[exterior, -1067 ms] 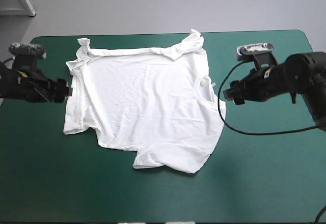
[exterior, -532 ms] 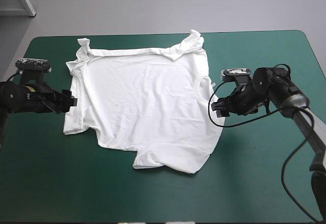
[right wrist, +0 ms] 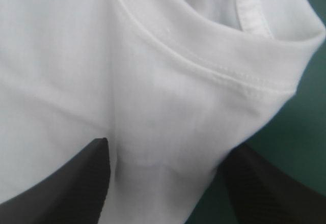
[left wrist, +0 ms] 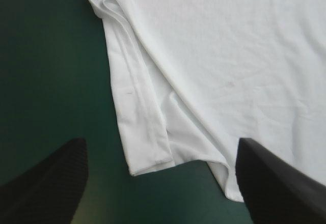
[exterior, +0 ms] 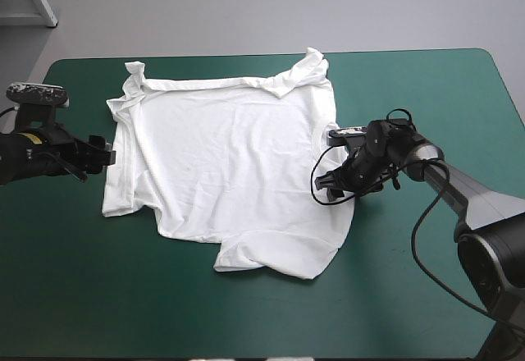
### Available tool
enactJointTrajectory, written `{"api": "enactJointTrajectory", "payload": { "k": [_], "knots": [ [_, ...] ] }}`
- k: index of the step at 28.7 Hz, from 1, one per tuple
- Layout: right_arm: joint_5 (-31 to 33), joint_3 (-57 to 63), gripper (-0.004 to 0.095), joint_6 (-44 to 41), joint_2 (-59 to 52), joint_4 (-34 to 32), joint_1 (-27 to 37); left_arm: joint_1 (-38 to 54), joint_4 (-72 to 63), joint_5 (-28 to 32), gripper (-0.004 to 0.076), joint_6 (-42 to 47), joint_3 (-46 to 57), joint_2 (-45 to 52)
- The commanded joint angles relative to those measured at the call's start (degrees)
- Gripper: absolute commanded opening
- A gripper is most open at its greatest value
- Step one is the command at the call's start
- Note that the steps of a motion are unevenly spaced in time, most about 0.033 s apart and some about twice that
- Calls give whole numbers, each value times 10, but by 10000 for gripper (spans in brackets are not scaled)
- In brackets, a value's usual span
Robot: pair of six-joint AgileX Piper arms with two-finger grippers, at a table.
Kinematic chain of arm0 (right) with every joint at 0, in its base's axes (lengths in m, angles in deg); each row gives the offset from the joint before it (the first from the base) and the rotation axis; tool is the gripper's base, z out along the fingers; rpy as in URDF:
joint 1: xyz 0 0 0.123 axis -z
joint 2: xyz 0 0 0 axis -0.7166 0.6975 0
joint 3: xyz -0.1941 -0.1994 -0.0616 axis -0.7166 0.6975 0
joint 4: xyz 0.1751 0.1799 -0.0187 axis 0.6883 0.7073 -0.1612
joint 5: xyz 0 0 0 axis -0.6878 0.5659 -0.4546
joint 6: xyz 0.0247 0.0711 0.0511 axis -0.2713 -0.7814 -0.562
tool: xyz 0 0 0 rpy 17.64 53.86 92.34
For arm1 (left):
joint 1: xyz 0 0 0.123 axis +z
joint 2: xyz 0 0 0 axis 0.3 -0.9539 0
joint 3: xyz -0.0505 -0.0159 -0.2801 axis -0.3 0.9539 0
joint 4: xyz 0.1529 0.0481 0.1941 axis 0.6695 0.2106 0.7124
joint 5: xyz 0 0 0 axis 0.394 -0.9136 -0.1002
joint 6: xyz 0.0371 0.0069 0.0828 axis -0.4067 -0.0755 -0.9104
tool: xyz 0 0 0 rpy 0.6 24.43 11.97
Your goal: Fold the cloth
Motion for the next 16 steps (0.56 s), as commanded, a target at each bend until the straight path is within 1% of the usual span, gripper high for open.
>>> {"api": "enactJointTrajectory", "payload": {
  "k": [1, 2, 3, 4, 7, 10, 13, 16],
  "knots": [
    [-19, -2, 375, -8, 1, 10, -32, -4, -5, 23, 574, 1, -28, 20],
    [-24, -2, 248, -8, -1, 7, -41, -4, -5, 23, 574, 1, -28, 20],
    [-32, -2, 76, -8, -1, 6, -49, -4, -7, 22, 574, 1, -28, 19],
    [-34, -2, -18, -8, -2, 6, -53, -4, -7, 22, 574, 1, -28, 18],
    [-29, -2, -17, -8, -3, 7, -55, -4, -8, 21, 574, 1, -28, 15],
    [-8, -2, -17, -8, -10, -9, -55, -4, -9, 26, 574, 1, -28, 15],
    [16, -2, -17, -30, -26, -53, -55, -4, -11, 30, 574, 6, -28, 13],
    [35, -2, -17, -80, -48, -126, -53, -4, -13, 30, 574, 6, -28, 10]
  ]
}}
